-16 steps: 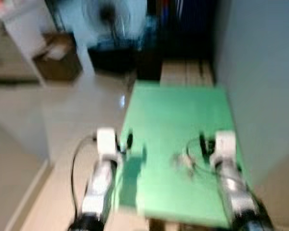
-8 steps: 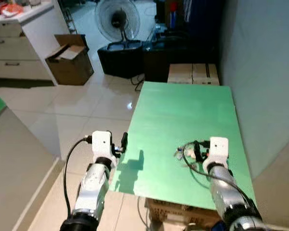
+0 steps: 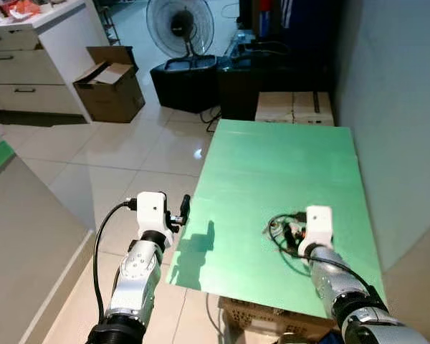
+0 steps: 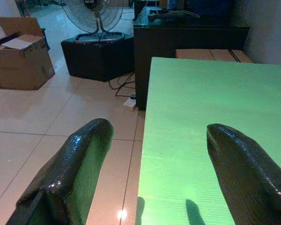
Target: Hang keys on a hook
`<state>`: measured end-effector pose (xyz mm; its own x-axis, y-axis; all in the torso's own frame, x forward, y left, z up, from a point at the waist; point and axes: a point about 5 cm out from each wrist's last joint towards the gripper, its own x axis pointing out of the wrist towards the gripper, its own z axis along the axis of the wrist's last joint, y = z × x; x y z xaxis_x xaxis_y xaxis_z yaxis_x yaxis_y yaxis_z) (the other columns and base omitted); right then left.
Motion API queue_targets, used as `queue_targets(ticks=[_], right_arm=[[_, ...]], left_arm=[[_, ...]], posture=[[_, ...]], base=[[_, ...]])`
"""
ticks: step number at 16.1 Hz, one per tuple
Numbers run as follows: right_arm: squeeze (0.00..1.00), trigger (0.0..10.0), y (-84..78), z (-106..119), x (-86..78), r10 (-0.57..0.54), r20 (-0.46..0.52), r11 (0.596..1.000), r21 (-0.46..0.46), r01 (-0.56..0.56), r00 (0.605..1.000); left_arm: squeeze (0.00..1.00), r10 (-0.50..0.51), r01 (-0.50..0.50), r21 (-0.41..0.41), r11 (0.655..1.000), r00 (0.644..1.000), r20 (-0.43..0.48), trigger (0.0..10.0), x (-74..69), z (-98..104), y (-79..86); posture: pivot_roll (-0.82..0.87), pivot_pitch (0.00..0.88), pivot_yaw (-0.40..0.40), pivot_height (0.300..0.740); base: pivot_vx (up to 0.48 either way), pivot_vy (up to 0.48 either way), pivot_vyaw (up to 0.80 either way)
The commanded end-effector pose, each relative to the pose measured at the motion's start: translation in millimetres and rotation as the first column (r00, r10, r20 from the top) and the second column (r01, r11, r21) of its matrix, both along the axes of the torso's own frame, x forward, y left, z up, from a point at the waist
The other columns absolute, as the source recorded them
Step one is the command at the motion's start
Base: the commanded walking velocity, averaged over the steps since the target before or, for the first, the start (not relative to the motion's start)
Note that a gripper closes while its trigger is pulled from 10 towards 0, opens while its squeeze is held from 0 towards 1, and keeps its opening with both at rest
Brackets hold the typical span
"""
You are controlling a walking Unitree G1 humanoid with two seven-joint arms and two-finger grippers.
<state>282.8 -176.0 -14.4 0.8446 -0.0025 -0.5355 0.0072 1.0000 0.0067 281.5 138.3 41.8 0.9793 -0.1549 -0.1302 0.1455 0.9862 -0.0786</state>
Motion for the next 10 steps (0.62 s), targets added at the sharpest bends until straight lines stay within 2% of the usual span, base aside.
queue_targets(ticks=[1,6,10], right_arm=[[0.0,10.0,3.4,3,5.2,0.045,-0.014,0.999,-0.023,-0.045,0.999],[0.0,10.0,4.6,4,7.7,0.086,-0.048,0.995,-0.044,-0.088,0.995],[0.0,10.0,5.3,-13,-8.4,0.09,-0.155,0.993,-0.061,-0.1,0.984]], left_arm=[[0.0,0.001,-0.001,0.009,1.0,1.0,-0.005,10.0,-0.1,1,3.1],[0.0,-0.009,0.009,0.003,1.0,1.0,-0.013,10.0,-2.2,0,0.3],[0.0,-0.014,0.014,0.003,1.0,1.0,-0.018,10.0,-4.8,1,0.0]], posture=[[-0.19,0.0,0.161,0.74],[-0.19,0.0,0.162,0.74],[-0.18,0.0,0.166,0.74]], base=[[0.0,0.0,0.0],[0.0,0.0,0.0],[0.0,0.0,0.0]])
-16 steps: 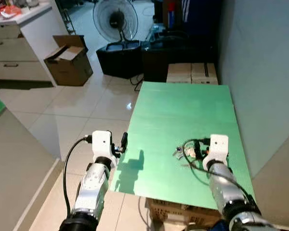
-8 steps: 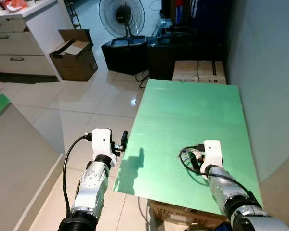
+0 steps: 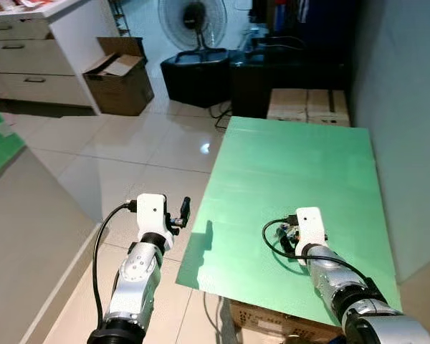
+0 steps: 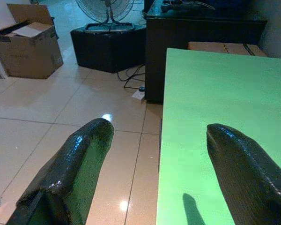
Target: Hang keys on a hook
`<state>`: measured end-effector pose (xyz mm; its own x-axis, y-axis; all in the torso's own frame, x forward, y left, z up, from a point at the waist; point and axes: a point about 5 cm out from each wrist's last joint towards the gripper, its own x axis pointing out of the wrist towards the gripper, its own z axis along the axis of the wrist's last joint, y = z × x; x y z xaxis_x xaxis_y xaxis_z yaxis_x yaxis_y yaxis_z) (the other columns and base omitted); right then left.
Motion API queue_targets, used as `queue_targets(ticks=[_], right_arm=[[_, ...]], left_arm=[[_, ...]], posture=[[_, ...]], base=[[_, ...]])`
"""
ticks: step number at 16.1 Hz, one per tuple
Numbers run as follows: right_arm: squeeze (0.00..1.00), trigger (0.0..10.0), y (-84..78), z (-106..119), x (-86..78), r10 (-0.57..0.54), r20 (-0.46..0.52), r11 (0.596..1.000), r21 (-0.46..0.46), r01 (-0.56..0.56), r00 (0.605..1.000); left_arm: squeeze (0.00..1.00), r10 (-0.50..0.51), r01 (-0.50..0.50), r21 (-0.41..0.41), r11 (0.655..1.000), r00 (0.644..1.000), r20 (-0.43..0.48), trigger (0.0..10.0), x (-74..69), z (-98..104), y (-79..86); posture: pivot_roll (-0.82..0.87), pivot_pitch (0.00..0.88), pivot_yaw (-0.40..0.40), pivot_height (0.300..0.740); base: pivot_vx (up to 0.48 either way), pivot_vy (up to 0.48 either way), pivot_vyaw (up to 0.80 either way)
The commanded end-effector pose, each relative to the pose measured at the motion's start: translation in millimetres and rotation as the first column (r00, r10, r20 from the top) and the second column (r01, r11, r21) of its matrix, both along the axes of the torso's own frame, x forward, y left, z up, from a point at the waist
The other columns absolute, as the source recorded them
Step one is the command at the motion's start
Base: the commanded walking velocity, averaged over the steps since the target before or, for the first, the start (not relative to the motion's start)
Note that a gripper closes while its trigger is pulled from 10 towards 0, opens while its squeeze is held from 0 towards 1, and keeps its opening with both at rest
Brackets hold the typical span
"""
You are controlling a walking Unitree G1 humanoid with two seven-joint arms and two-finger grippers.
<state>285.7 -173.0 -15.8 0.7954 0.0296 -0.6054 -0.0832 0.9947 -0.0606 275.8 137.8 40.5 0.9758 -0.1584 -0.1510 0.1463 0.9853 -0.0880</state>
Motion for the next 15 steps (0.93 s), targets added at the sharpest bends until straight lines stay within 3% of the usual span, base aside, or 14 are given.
queue_targets(ticks=[1,3,4,11,12,14,15], right_arm=[[0.0,10.0,1.8,-12,-11.7,0.007,-0.07,1.0,-0.003,-0.007,0.997],[0.0,10.0,1.6,-12,-12.2,0.012,-0.07,1.0,-0.019,-0.014,0.997],[1.0,10.0,0.8,-13,-12.9,0.005,-0.069,1.0,-0.024,-0.007,0.998],[1.0,10.0,-3.2,-21,-25.0,-0.035,-0.08,0.999,-0.018,0.034,0.996],[0.0,10.0,-1.6,-23,-26.6,-0.023,-0.08,0.999,-0.043,0.02,0.997],[0.0,10.0,0.2,-21,-24.6,-0.016,-0.061,0.999,-0.052,0.013,0.998],[0.0,0.0,0.3,-20,-24.3,-0.018,-0.059,0.999,-0.048,0.015,0.998]], left_arm=[[0.0,-0.011,0.011,0.01,1.0,1.0,0.003,10.0,1.1,3,0.5],[0.0,-0.014,0.014,0.014,1.0,1.0,-0.002,10.0,2.0,3,1.1],[0.0,-0.017,0.017,0.016,1.0,1.0,-0.005,10.0,2.6,3,1.5],[0.0,-0.042,0.042,0.023,0.999,0.999,-0.019,10.0,2.5,-1,0.4],[0.0,-0.047,0.047,0.025,0.999,0.999,-0.019,10.0,2.4,-1,1.1],[0.0,-0.049,0.049,0.026,0.998,0.999,-0.019,10.0,2.7,-1,1.8],[0.0,-0.05,0.05,0.026,0.998,0.999,-0.02,10.0,2.5,-2,1.5]], posture=[[-0.18,0.0,0.17,0.74],[-0.18,0.0,0.174,0.74],[-0.18,0.0,0.18,0.74],[-0.2,0.0,0.195,0.74],[-0.2,0.0,0.199,0.74],[-0.2,0.0,0.201,0.74],[-0.2,0.0,0.202,0.74]], base=[[0.0,0.0,0.0],[0.0,0.0,0.0],[0.0,0.0,0.0],[0.0,0.0,0.0],[0.0,0.0,0.0],[0.0,0.0,0.0],[0.0,0.0,0.0]])
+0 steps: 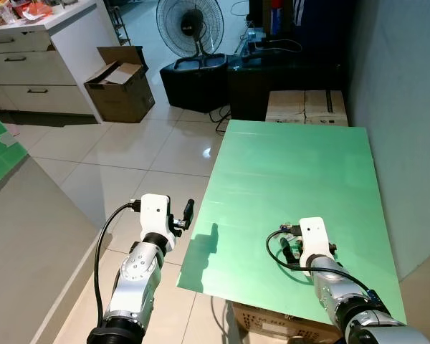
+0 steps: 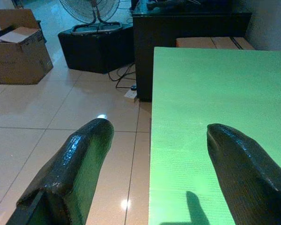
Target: Hang keys on a hook
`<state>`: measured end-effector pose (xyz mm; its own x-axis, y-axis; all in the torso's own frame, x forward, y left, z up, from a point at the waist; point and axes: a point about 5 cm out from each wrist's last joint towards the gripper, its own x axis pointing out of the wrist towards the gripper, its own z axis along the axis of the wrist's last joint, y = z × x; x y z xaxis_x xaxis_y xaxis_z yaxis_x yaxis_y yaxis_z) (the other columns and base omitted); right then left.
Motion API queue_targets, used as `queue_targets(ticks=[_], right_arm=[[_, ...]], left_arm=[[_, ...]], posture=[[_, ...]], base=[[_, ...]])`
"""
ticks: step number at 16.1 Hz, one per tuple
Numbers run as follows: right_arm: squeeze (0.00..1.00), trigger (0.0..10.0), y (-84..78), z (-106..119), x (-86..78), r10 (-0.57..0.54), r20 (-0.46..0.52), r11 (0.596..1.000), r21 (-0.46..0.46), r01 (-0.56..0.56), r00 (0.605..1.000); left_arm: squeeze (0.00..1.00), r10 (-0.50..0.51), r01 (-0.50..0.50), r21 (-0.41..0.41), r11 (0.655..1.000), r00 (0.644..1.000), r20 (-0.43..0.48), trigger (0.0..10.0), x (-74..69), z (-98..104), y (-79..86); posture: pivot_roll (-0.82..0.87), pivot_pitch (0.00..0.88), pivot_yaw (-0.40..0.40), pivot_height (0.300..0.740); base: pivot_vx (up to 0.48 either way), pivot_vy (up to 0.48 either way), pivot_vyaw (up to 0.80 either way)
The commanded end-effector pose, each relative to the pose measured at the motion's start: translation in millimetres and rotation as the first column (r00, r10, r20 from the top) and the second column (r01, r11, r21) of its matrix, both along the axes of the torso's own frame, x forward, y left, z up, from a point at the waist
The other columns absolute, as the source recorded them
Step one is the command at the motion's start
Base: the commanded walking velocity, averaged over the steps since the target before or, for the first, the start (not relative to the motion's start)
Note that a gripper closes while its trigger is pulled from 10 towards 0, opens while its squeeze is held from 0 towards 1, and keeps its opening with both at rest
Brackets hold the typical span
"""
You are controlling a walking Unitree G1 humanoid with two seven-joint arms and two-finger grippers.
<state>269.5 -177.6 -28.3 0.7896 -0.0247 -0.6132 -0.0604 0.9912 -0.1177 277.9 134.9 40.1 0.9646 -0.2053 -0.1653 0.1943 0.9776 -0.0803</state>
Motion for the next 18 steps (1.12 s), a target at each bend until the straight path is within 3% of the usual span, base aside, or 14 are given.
queue_targets(ticks=[1,9,10,15,18], right_arm=[[0.0,0.0,4.4,-8,-8.1,-0.001,-0.059,1.0,0.018,0.002,0.998],[0.0,0.0,5.5,-3,-2.7,-0.008,-0.02,1.0,0.029,0.008,1.0],[0.0,0.0,-3.1,-1,-2.5,-0.021,0.001,1.0,0.018,0.021,1.0],[0.0,0.0,7.0,15,12.3,-0.018,0.145,1.0,-0.002,0.018,0.989],[0.0,0.0,8.2,27,16.7,0.046,0.251,0.995,-0.097,-0.022,0.967]], left_arm=[[0.0,-0.001,0.001,0.016,1.0,1.0,-0.005,10.0,0.5,-1,4.7],[0.0,0.011,-0.011,0.028,1.0,1.0,0.002,10.0,1.7,3,9.9],[0.0,0.005,-0.005,0.026,1.0,1.0,0.001,10.0,0.7,2,0.3],[0.0,-0.013,0.013,0.023,1.0,1.0,0.005,10.0,6.5,5,3.4],[0.0,-0.021,0.021,0.021,1.0,1.0,0.008,10.0,7.8,6,1.0]], posture=[[-0.2,0.0,0.203,0.74],[-0.19,0.0,0.203,0.74],[-0.2,0.0,0.204,0.74],[-0.23,0.0,0.219,0.74],[-0.24,0.0,0.223,0.74]], base=[[0.0,0.0,0.0],[0.0,0.0,0.0],[0.0,0.0,0.0],[0.0,0.0,0.0],[0.0,0.0,0.0]])
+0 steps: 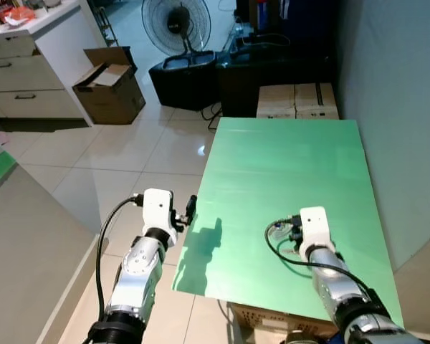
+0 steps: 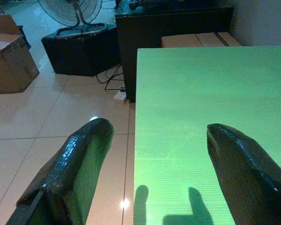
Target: Hang keys on a hook
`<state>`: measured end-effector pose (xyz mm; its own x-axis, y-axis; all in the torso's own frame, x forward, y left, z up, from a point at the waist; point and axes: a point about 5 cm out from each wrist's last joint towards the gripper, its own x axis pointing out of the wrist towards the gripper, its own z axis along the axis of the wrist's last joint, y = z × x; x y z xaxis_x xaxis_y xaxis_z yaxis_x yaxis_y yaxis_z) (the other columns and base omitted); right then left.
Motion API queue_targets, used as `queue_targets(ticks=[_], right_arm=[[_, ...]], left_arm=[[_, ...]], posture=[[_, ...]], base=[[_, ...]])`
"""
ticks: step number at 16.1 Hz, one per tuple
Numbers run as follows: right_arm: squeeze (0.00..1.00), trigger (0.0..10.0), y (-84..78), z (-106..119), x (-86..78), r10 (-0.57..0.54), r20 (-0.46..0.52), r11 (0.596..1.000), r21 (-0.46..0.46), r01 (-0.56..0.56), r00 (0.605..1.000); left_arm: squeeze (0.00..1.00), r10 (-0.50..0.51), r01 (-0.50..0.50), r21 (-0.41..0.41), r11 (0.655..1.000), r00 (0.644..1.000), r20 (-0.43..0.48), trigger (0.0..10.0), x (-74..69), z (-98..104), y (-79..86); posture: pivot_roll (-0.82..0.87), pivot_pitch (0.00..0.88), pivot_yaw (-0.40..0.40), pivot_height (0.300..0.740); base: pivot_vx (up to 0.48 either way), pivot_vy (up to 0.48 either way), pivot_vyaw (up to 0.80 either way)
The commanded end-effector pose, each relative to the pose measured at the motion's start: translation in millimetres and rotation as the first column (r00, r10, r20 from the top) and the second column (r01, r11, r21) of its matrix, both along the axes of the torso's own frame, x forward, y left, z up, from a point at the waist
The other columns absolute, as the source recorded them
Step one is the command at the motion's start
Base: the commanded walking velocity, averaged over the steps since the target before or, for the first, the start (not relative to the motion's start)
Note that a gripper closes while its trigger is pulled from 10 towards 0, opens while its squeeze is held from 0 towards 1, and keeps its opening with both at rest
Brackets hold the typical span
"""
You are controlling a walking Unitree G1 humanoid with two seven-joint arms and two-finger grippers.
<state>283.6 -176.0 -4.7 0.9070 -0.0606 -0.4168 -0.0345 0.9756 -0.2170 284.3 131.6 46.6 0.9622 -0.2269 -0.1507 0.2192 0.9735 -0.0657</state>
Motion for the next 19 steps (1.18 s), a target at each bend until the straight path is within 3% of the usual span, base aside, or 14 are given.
queue_targets(ticks=[1,6,7,10,11,13,14,17,19], right_arm=[[0.0,0.0,8.1,6,2.2,0.037,0.051,0.999,-0.01,-0.036,0.998],[0.0,0.0,14.1,29,14.6,0.083,0.17,0.996,-0.044,-0.077,0.982],[0.0,0.0,17.3,47,26.2,0.101,0.238,0.994,-0.054,-0.09,0.966],[0.0,0.0,16.2,58,35.0,0.114,0.249,0.992,-0.075,-0.098,0.962],[0.0,10.0,13.6,51,32.9,0.093,0.201,0.995,-0.06,-0.083,0.975],[0.0,10.0,-0.9,30,21.5,-0.047,0.095,0.999,0.025,0.044,0.994],[1.0,10.0,-7.5,25,17.3,-0.101,0.067,0.994,0.042,0.098,0.993],[1.0,10.0,-37.0,5,-2.8,-0.27,-0.016,0.962,-0.035,0.269,0.963],[1.0,10.0,-48.5,4,-7.9,-0.325,-0.007,0.942,-0.088,0.323,0.946]], left_arm=[[0.0,0.002,-0.002,0.01,1.0,1.0,-0.009,10.0,2.1,0,2.8],[0.0,-0.003,0.003,0.008,1.0,1.0,-0.007,10.0,4.9,1,-0.6],[0.0,-0.005,0.005,0.006,1.0,1.0,-0.007,10.0,6.1,1,-1.7],[0.0,-0.002,0.002,0.003,1.0,1.0,-0.005,10.0,6.7,1,-3.2],[0.0,-0.001,0.001,0.001,1.0,1.0,-0.006,10.0,6.8,0,-3.9],[0.0,0.003,-0.003,-0.001,1.0,1.0,-0.007,10.0,6.7,0,-4.9],[0.0,0.004,-0.004,-0.001,1.0,1.0,-0.008,10.0,6.5,-1,-4.8],[0.0,0.011,-0.011,-0.003,1.0,1.0,-0.009,10.0,5.4,-2,-3.9],[0.0,0.014,-0.014,-0.003,1.0,1.0,-0.008,10.0,4.6,-2,-3.4]], posture=[[-0.24,0.0,0.225,0.74],[-0.25,0.0,0.225,0.74],[-0.25,0.0,0.223,0.74],[-0.26,0.0,0.218,0.74],[-0.25,0.0,0.215,0.74],[-0.25,0.0,0.208,0.74],[-0.25,0.0,0.205,0.74],[-0.25,0.0,0.199,0.74],[-0.25,0.0,0.201,0.74]], base=[[0.0,0.0,0.0],[0.0,0.0,0.0],[0.0,0.0,0.0],[0.0,0.0,0.0],[0.0,0.0,0.0],[0.0,0.0,0.0],[0.0,0.0,0.0],[0.0,0.0,0.0],[0.0,0.0,0.0]])
